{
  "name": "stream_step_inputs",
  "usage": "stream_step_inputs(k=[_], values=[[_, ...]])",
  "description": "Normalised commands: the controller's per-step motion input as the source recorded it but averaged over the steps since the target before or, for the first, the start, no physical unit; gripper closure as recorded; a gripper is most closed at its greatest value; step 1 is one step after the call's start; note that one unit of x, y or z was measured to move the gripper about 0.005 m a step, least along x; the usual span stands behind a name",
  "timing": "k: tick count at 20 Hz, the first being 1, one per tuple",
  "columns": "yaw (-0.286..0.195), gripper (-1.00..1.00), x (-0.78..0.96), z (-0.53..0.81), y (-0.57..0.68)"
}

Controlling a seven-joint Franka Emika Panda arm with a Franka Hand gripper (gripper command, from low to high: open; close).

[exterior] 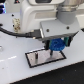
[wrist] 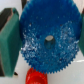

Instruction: Insert the blue gear onto the right peg, followed by the red gear

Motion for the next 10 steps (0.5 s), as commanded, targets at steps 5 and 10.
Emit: stream_step_inputs(k=[5,10], values=[[0.0,1.0,0.08,-0.22,-0.16],[0.0,1.0,0.11,0.07,-0.17]])
